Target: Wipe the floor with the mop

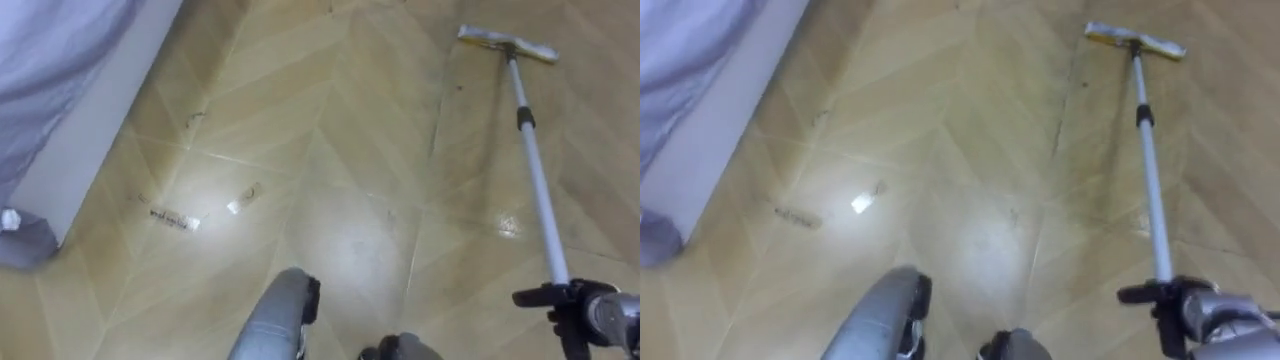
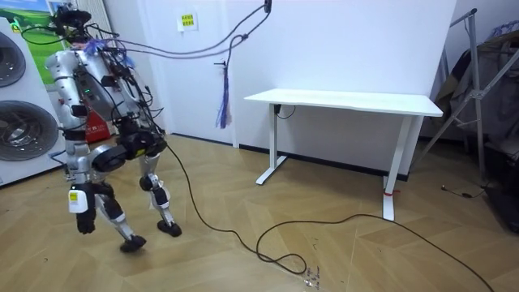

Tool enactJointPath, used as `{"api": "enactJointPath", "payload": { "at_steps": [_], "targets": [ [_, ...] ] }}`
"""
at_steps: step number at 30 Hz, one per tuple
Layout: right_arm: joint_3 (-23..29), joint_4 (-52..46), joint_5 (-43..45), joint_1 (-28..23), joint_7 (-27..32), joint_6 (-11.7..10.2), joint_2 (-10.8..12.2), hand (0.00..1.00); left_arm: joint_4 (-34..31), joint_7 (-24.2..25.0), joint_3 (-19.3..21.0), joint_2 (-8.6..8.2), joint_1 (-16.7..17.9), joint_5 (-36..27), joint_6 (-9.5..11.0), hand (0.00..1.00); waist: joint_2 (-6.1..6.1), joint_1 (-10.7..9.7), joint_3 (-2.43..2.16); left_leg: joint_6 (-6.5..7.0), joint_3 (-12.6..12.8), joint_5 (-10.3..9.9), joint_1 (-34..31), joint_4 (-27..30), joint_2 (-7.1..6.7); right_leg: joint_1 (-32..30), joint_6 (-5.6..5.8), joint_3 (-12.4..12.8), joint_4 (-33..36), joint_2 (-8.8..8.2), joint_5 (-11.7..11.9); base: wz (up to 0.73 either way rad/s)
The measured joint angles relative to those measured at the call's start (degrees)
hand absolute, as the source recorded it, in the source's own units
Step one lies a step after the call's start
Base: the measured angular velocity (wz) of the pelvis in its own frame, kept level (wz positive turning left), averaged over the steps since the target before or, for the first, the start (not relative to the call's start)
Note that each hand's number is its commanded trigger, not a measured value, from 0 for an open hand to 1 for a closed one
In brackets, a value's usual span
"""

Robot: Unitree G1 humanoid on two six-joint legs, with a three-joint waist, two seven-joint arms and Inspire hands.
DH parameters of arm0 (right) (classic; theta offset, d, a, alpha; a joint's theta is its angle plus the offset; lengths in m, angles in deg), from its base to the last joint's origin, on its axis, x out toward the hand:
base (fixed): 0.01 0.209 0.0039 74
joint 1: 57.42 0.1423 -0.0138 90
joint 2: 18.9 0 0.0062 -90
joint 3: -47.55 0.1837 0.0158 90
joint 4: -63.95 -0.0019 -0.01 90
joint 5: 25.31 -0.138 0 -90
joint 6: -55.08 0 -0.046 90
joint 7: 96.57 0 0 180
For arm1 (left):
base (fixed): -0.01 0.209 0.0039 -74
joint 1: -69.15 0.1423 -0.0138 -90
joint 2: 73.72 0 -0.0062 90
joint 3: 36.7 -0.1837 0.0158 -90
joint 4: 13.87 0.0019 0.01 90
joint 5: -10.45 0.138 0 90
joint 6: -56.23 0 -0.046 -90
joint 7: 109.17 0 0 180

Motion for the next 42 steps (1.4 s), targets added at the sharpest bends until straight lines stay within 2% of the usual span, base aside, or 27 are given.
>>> {"api": "enactJointPath", "payload": {
  "at_steps": [1, 2, 3, 4, 6, 7, 9, 10, 12, 14, 16, 18, 20, 21, 22, 23, 24, 26, 27, 28, 30, 31, 34, 36, 38, 40, 42],
  "targets": [
    [-0.13, -0.47, 0.64, -0.78, 0.07, 0.24, -0.06, 1.0, -0.1, 0.66, 0.04, -0.05, -0.01, 0.54, -0.06, 0.0, 0.54, -0.32, -0.1, 0.13, 0.32, -3.06, 1.53, -8.49, -0.16, 0.65, 0.43, 0.04, -0.82, 0.08, -0.71, 0.4],
    [-0.13, -0.66, 0.79, -1.64, 0.08, 0.32, 0.02, 1.0, -0.11, 1.02, -0.02, -0.09, -0.08, 0.5, -0.09, 0.0, 0.93, -0.67, -0.15, 0.44, 0.77, -3.77, 2.31, -12.03, -0.28, 1.15, 0.7, 0.04, -1.63, 0.13, -0.85, 0.6],
    [-0.12, -0.76, 0.82, -3.24, 0.0, 0.46, 0.23, 1.0, -0.11, 1.83, 0.0, -0.22, -0.33, 0.5, -0.2, 0.0, 2.03, -1.75, -0.46, 2.25, 1.84, -4.72, 3.16, -16.64, -0.6, 2.32, 1.24, 0.16, -3.41, 0.03, -1.05, 0.82],
    [-0.13, -0.4, 0.82, -5.81, 0.02, 0.44, 0.29, 1.0, 0.01, 2.64, 0.0, -0.48, -1.35, 0.5, -0.46, 0.0, 3.18, -2.96, -0.83, 3.99, 2.66, -5.14, 4.11, -17.57, -1.31, 3.63, 2.23, 0.67, -4.73, -0.23, -1.42, 0.83],
    [-0.14, 1.1, 0.78, -9.07, 0.05, -0.03, 1.56, 1.0, 0.57, 2.69, 0.17, -0.91, -2.3, 1.47, -0.54, 0.0, 3.97, -2.86, -0.92, 6.54, 5.14, -6.97, 6.32, -17.55, -1.43, 5.04, 3.33, 3.3, -3.93, -0.6, -1.61, 0.31],
    [-0.15, 1.49, 0.69, -10.0, 0.07, -0.47, 2.04, 1.0, 0.63, 2.63, 0.19, -1.13, -2.31, 1.82, -0.47, 0.0, 4.17, -2.92, -1.01, 6.91, 5.62, -7.73, 7.17, -17.54, -1.77, 5.06, 4.27, 3.46, -2.69, -1.26, -1.12, 0.0],
    [-0.13, 1.58, 0.62, -14.25, 0.55, -1.98, 2.95, 1.0, 0.36, 2.5, 0.31, -2.62, -2.31, 2.81, -0.46, 0.0, 6.4, -4.94, -2.36, 8.08, 6.11, -10.13, 9.72, -17.54, -3.59, 4.94, 7.08, 3.37, 2.24, -3.07, 1.99, 0.11],
    [-0.13, 1.58, 0.61, -15.02, 0.92, -2.17, 3.19, 1.0, 0.19, 2.5, 0.3, -2.84, -2.34, 2.96, -0.36, 0.0, 6.29, -5.37, -2.26, 8.32, 6.24, -10.57, 10.18, -17.5, -3.91, 4.8, 7.23, 3.51, 3.21, -3.38, 2.78, 0.09],
    [-0.13, 1.39, 0.67, -16.9, 3.19, -3.1, 4.81, 1.0, 0.04, 2.37, 0.32, -3.46, -2.95, 4.47, 0.31, 0.0, 8.12, -7.3, -2.9, 8.96, 6.03, -12.34, 11.38, -17.46, -4.64, 2.98, 7.55, 4.61, 7.0, -3.71, 6.44, -0.03],
    [-0.12, 1.32, 0.51, -18.0, 5.1, -3.81, 6.7, 1.0, 0.05, 2.1, 0.86, -3.91, -3.18, 5.34, 0.32, 0.0, 8.75, -8.12, -2.49, 8.87, 3.36, -13.29, 12.75, -17.81, -6.02, 1.74, 7.56, 6.13, 9.42, -3.18, 8.4, -0.25],
    [-0.15, 0.99, 0.52, -18.68, 6.95, -4.44, 8.26, 1.0, 0.06, 1.34, 1.1, -4.68, -2.41, 5.82, 0.17, 0.0, 9.38, -8.06, -2.08, 8.36, 0.37, -13.81, 14.0, -18.51, -6.38, -0.18, 7.46, 6.76, 6.82, -1.68, 6.35, -0.47],
    [-0.44, -0.04, 0.52, -20.04, 8.31, -4.62, 9.52, 1.0, -0.26, 0.67, 1.22, -5.47, -1.22, 6.62, -0.17, 0.0, 10.19, -8.99, -2.03, 7.58, -3.12, -13.62, 16.31, -21.1, -6.92, -2.31, 7.05, 5.25, -3.64, -0.95, 5.79, -0.22],
    [-0.4, -1.14, 0.88, -21.63, 9.02, -4.64, 10.37, 1.0, -0.93, -0.4, 1.83, -5.46, -0.21, 6.88, -0.87, 0.0, 9.86, -9.49, -1.95, 6.54, -4.35, -14.2, 18.2, -21.76, -7.01, -3.58, 5.88, 5.04, -11.41, -0.99, 7.29, 0.12],
    [-0.39, -1.33, 1.13, -22.65, 9.33, -4.63, 10.96, 1.0, -0.89, -0.84, 1.87, -5.23, -0.14, 6.57, -1.65, 0.0, 9.02, -9.71, -1.78, 5.61, -5.1, -15.09, 18.97, -21.04, -6.87, -4.04, 5.27, 4.51, -11.96, -1.03, 9.93, 0.23],
    [-0.13, -1.55, 1.16, -23.52, 9.37, -4.62, 11.77, 1.0, -0.94, -0.9, 1.85, -4.74, 0.15, 6.47, -1.93, 0.0, 8.41, -9.42, -2.68, 4.61, -5.12, -15.69, 19.14, -19.43, -6.59, -3.43, 3.91, 3.87, -10.83, -0.9, 10.72, 0.17],
    [-0.07, -1.67, 1.14, -23.41, 9.29, -4.61, 11.9, 1.0, -0.9, -0.96, 1.85, -4.67, 0.11, 6.37, -1.92, 0.0, 7.65, -9.36, -2.2, 4.34, -5.15, -15.81, 19.01, -18.18, -6.24, -3.08, 3.43, 3.12, -10.32, -0.86, 10.35, 0.0],
    [0.29, -1.67, 1.16, -22.67, 8.82, -4.56, 11.89, 1.0, -0.87, -1.06, 1.9, -4.65, 0.02, 5.33, -1.9, 0.0, 7.99, -9.12, -2.34, 4.06, -5.01, -15.83, 17.95, -14.51, -5.65, -2.65, 2.54, 2.33, -9.27, -0.25, 9.29, -0.05],
    [0.56, -1.46, 0.57, -20.29, 8.13, -4.4, 11.71, 1.0, -1.06, -1.57, 1.81, -4.52, 0.07, 2.57, -1.86, 0.0, 6.99, -8.81, -1.84, 3.14, -4.67, -15.32, 15.95, -8.27, -4.45, -2.39, 1.34, 1.4, -6.7, 0.27, 6.81, -0.06],
    [0.58, -0.96, -0.19, -17.99, 7.18, -4.19, 11.28, 1.0, -2.03, -1.87, 1.16, -4.11, 0.45, 0.4, -1.85, 0.0, 6.37, -8.28, -1.6, 0.63, -4.33, -13.75, 13.73, -3.06, -3.52, -2.49, 0.77, 1.45, -4.93, 1.19, 5.18, -0.12],
    [0.6, -0.92, -0.43, -16.8, 6.64, -3.9, 10.92, 1.0, -2.7, -1.88, 0.89, -3.83, 0.83, -0.78, -1.71, 0.0, 5.96, -7.53, -1.58, -0.24, -4.04, -12.72, 12.58, -0.07, -2.81, -2.63, 0.33, 1.64, -3.98, 1.77, 4.5, -0.3],
    [0.41, -0.97, -2.35, -11.36, 5.56, -2.91, 8.77, 1.0, -4.48, -1.88, -0.13, -2.31, 2.66, -3.71, -1.09, 0.0, 4.19, -6.0, -1.24, -1.41, -3.95, -7.06, 7.83, 9.03, -1.7, -2.71, -0.9, 2.67, -1.23, 3.33, 2.39, -0.36],
    [0.39, -1.09, -2.49, -9.72, 5.16, -2.88, 8.15, 1.0, -5.05, -1.88, -0.13, -1.86, 3.28, -3.66, -0.96, 0.0, 3.55, -5.92, -1.0, -1.5, -3.66, -6.77, 6.92, 9.52, -1.57, -2.73, -1.08, 2.99, -0.7, 3.36, 1.88, -0.21],
    [0.47, -2.23, -2.8, -3.35, 4.54, -2.77, 5.44, 1.0, -5.97, -1.71, 0.3, -0.78, 4.25, -2.25, -0.9, 0.0, 2.4, -5.31, -0.62, -0.06, -1.21, -8.59, 3.74, -0.75, -0.86, -1.61, -1.16, 4.06, -1.85, 3.64, 1.34, -0.14],
    [0.61, -3.57, -3.86, -2.74, 4.17, -2.25, 4.64, 1.0, -6.25, -0.72, 0.34, -0.47, 4.32, -0.53, -0.89, 0.0, 2.39, -4.32, -0.99, 0.58, 0.71, -8.0, 5.04, -17.26, -1.06, 1.41, -0.45, 4.05, -5.16, 3.51, 1.06, 0.06],
    [0.78, -3.53, -5.39, -4.31, 3.23, -1.97, 4.88, 1.0, -6.27, 0.84, 0.32, -0.2, 3.66, 0.37, -0.98, 0.0, 2.13, -4.87, -1.23, 3.35, 1.74, -4.02, 6.4, -21.65, -2.08, 4.64, 0.69, 3.72, -7.85, 2.42, 0.41, 0.4],
    [1.67, -3.22, -5.65, -8.91, 2.43, -1.98, 4.69, 1.0, -5.95, 2.5, 0.17, -0.13, 2.32, 0.38, -0.79, 0.0, 2.67, -6.75, -1.68, 6.07, 4.05, -5.11, 8.6, -22.3, -3.18, 6.58, 2.39, 3.47, -6.53, 0.22, 0.04, 0.79],
    [1.72, -1.96, -5.72, -12.84, 2.16, -2.18, 4.74, 1.0, -5.82, 2.59, 0.19, -0.32, 0.76, 0.39, -0.49, 0.0, 3.19, -6.75, -1.82, 7.44, 6.44, -7.8, 10.22, -20.58, -3.23, 4.8, 5.39, 3.53, 0.89, -1.55, 2.74, 0.4]
  ]
}}
